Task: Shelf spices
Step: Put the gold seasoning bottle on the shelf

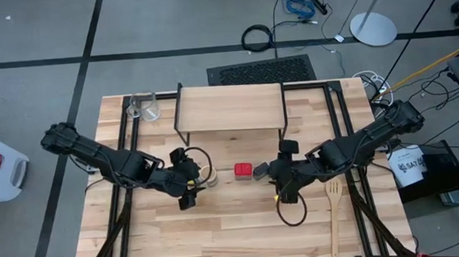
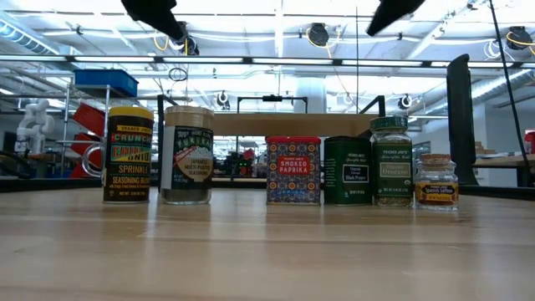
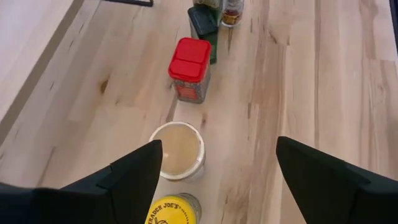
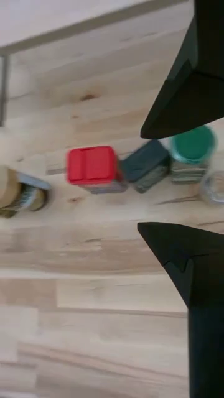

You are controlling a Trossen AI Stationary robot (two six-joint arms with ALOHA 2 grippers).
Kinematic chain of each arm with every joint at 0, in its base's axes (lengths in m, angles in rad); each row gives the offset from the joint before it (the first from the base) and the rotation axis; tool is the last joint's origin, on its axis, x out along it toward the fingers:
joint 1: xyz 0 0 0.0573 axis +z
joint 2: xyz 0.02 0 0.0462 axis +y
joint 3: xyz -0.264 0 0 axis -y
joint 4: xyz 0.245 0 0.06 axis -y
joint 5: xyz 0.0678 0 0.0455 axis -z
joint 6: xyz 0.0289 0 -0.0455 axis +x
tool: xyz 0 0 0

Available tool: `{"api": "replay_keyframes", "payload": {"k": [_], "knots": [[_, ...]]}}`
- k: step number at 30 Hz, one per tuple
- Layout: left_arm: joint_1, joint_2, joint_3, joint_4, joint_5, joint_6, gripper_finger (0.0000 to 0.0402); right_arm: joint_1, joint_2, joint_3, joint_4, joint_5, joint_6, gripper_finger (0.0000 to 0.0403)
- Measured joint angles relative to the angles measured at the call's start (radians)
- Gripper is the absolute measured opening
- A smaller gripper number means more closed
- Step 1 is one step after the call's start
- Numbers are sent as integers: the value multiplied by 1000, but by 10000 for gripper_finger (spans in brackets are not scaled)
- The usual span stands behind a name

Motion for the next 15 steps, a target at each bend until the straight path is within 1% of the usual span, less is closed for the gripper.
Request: {"api": "replay_keyframes", "payload": {"k": [3, 7, 11, 15], "knots": [[0, 0, 0, -9, -2, -23, 325, -11, 5, 0, 59, 0, -58, 217], [0, 0, -3, -80, -24, -51, 325, -31, 5, 0, 115, -2, -125, 217], [0, 0, -26, -151, -90, -49, 325, -57, 5, 0, 161, -3, -161, 217], [0, 0, -84, -141, -142, -5, 325, -84, 16, 0, 218, -6, -171, 217]]}}
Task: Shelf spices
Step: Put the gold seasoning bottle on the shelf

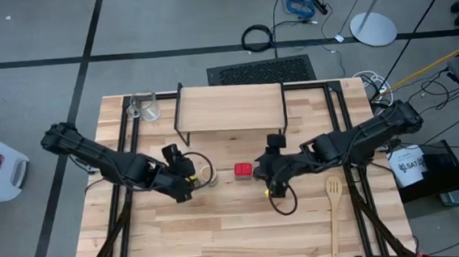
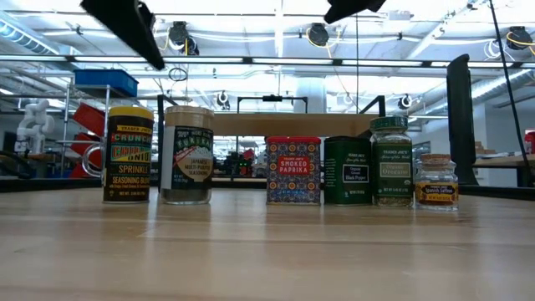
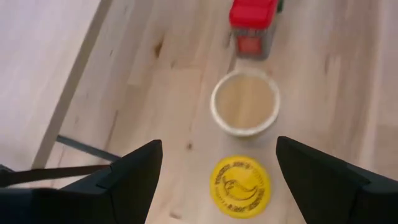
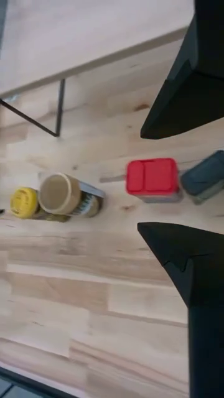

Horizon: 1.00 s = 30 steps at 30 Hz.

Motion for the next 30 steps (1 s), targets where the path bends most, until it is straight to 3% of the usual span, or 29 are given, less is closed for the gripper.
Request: {"api": "replay_keyframes", "payload": {"k": [10, 13, 16, 30], "knots": [[-6, 1, -87, 76, -25, -62, 325, -69, 70, 0, 86, -7, -107, 217], [-6, 1, -103, 92, -84, -62, 325, -83, 87, 0, 95, -7, -114, 217], [2, 1, -136, 125, -131, -32, 325, -85, 96, -1, 97, -7, -114, 217], [4, 26, -148, 217, -149, 95, 325, -37, 95, -1, 105, -10, -95, 217]]}}
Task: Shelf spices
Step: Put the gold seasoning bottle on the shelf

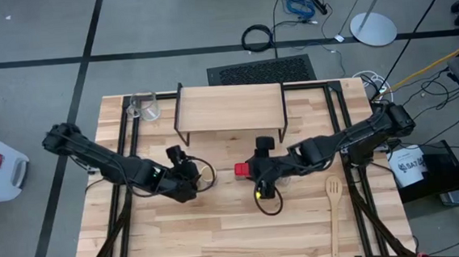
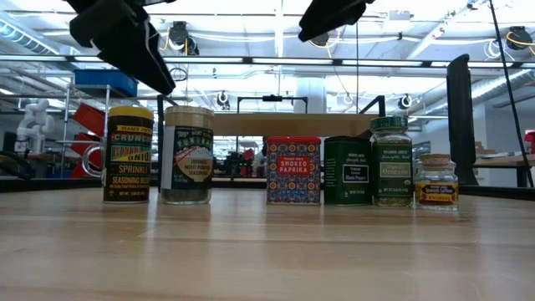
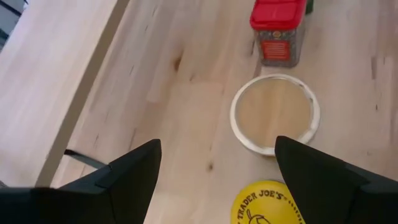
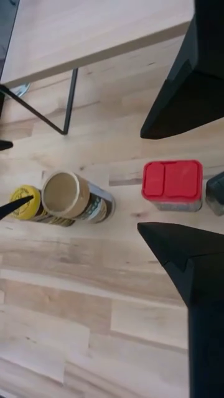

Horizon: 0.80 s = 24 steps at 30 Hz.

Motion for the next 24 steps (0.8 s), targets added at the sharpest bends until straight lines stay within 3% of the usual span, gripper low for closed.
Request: {"api": "replay_keyframes", "payload": {"k": [17, 24], "knots": [[-10, 72, 0, 97, 80, 73, 324, 22, 0, 0, -18, -30, -11, 217], [-10, 67, 17, 89, 180, 72, 325, 21, 0, 0, -17, -76, -12, 217]]}}
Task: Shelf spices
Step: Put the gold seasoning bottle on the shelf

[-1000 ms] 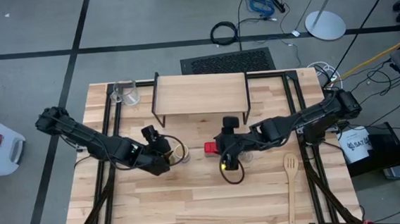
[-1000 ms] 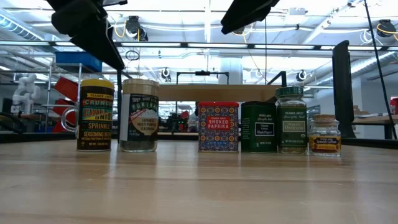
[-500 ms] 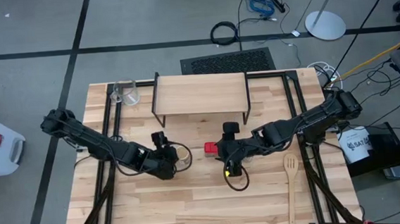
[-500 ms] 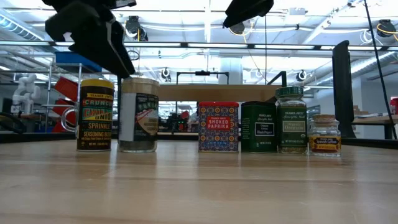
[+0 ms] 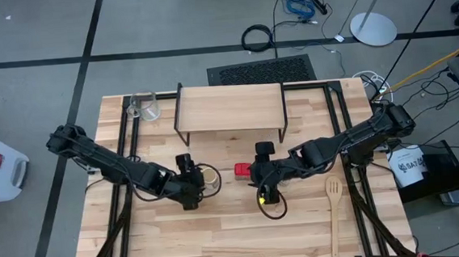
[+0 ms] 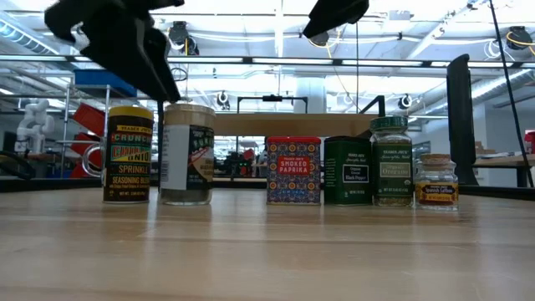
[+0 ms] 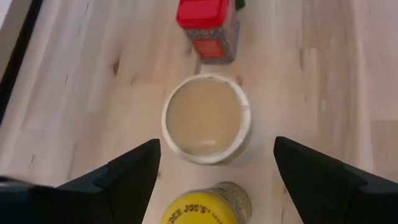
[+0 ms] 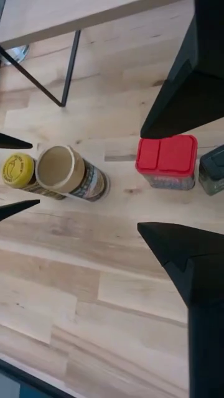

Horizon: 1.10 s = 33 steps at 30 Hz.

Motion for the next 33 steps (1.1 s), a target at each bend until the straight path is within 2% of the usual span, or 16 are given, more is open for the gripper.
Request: {"api": "replay_keyframes", "payload": {"k": [11, 18, 25, 33], "knots": [[32, 0, 2, 4, 7, 2, 325, 0, 0, 0, 13, 0, -10, 217], [54, 0, 1, 1, 59, 40, 325, 0, -1, 0, 27, 0, -14, 217], [62, 0, -3, -23, 57, 105, 325, 0, -1, 0, 27, 1, -14, 217], [68, 0, -3, -41, 27, 110, 325, 0, -1, 0, 27, 1, -14, 217]]}}
